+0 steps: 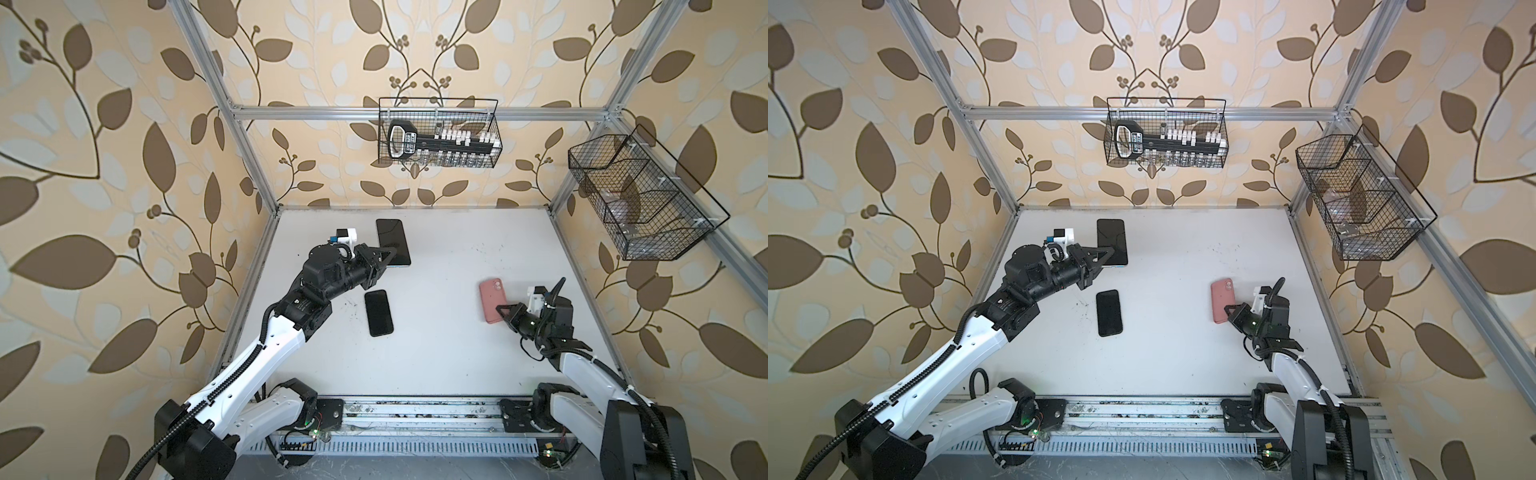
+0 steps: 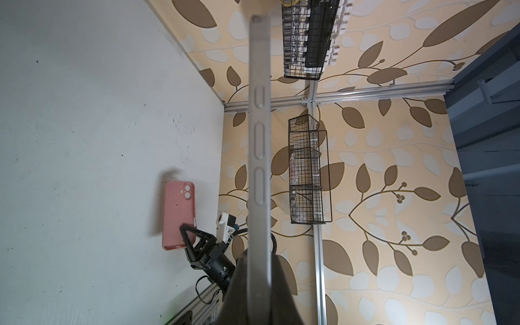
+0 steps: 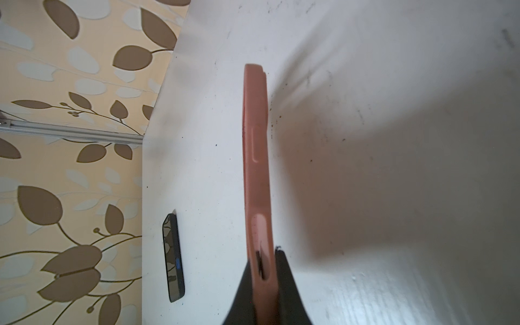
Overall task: Take the phone out of the phone case
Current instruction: 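Lower the pink case flat onto the table with the right gripper and open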
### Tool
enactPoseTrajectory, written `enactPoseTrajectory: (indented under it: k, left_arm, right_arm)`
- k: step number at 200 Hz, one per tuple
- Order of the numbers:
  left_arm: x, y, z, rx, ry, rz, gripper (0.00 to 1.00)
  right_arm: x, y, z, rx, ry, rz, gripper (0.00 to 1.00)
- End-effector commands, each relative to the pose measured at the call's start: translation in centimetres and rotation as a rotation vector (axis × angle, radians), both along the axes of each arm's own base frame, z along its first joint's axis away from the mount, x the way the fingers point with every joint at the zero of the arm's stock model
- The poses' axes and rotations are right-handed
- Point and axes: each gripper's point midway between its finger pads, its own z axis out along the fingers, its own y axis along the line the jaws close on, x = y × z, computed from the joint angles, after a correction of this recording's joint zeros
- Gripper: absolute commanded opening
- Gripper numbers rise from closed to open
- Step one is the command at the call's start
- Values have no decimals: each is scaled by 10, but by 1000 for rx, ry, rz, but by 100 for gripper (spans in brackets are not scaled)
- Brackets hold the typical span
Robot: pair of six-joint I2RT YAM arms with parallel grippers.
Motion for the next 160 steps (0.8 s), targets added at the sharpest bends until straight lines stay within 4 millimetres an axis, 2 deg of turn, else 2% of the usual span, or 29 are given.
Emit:
enactPoseTrajectory:
  k: [1,33,80,103,160]
  left_arm:
    - [-6,4,34,-44,-138,-12,0]
    - [-4,3,31,-43,-135,-11,0]
    - [-4,3,28,-39,-132,-11,0]
    - [-4,3,27,-37,-128,-12,0]
    - [-3,2,25,-34,-124,-13,0]
  right_arm:
    - [-14,-1,-18,-6,45,33,1]
    - [-18,-10,-25,-18,69,24,7]
    - [-25,-21,-34,-42,110,-2,25]
    - [-26,-26,-35,-60,119,-16,33]
    - [-29,-46,-31,-151,156,-66,44]
